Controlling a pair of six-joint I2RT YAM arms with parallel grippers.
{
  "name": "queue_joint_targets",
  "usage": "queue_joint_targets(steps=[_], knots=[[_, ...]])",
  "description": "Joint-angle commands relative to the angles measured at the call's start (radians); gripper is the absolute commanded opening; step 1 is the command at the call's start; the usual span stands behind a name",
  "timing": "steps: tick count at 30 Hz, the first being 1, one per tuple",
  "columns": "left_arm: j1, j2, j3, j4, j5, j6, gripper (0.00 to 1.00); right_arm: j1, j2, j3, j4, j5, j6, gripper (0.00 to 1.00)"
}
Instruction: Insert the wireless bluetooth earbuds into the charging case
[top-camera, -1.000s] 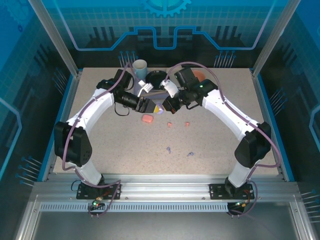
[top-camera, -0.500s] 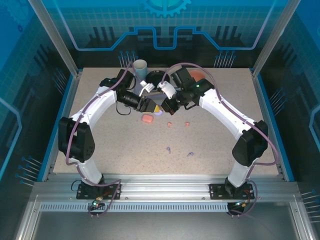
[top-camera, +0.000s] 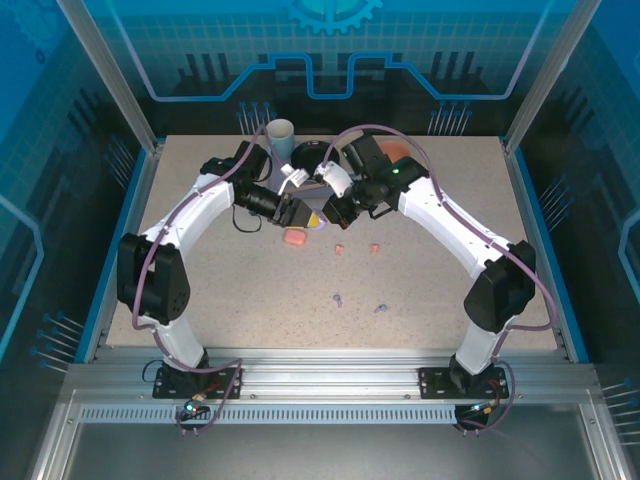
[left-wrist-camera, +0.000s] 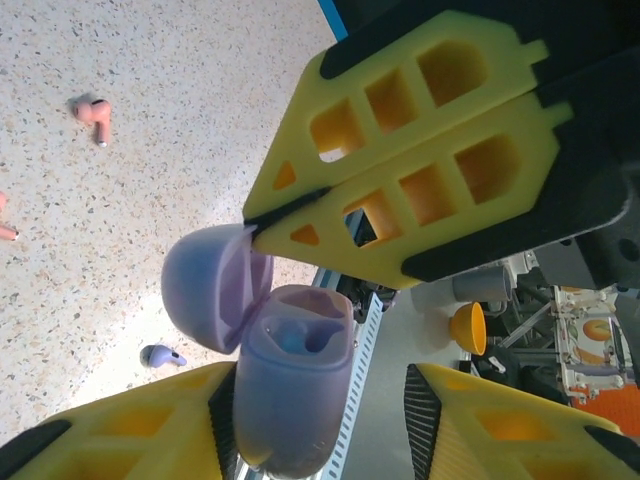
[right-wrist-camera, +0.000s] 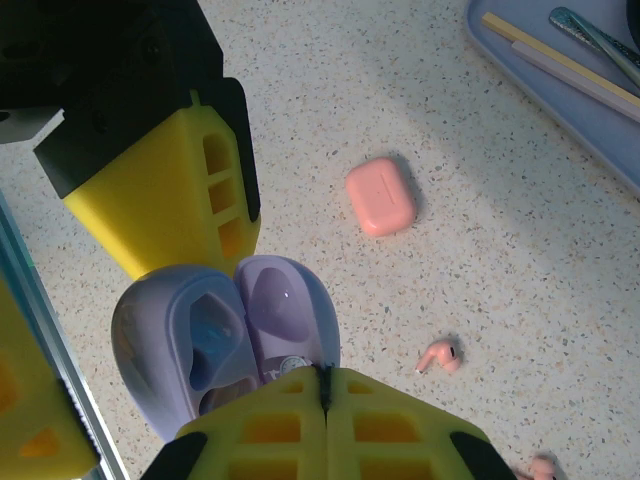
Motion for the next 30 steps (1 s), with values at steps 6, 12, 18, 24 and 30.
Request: queue_joint_targets(steps=[6, 12, 18, 24, 30], knots=[[0.0, 0.028, -0.017, 0.03, 0.037, 0.001, 0.45, 0.012, 0.013, 0.04, -0.011, 0.001, -0.004, 0.0], [-0.003, 0.036, -0.017, 0.052, 0.045, -0.014, 0.42, 0.014, 0.018, 0.045, -0.011, 0.002, -0.002, 0.0], [-0.014, 0.045, -0.014, 0.051, 0.053, -0.012, 0.38, 0.019, 0.026, 0.049, -0.011, 0.007, -0.003, 0.0], [-0.015, 0.041, -0.019, 0.043, 0.064, -0.003, 0.34, 0.018, 0.026, 0.05, -0.007, 0.02, -0.003, 0.0], [-0.015, 0.031, -0.023, 0.031, 0.072, 0.012, 0.32, 0.016, 0.029, 0.055, -0.009, 0.03, -0.004, 0.0]])
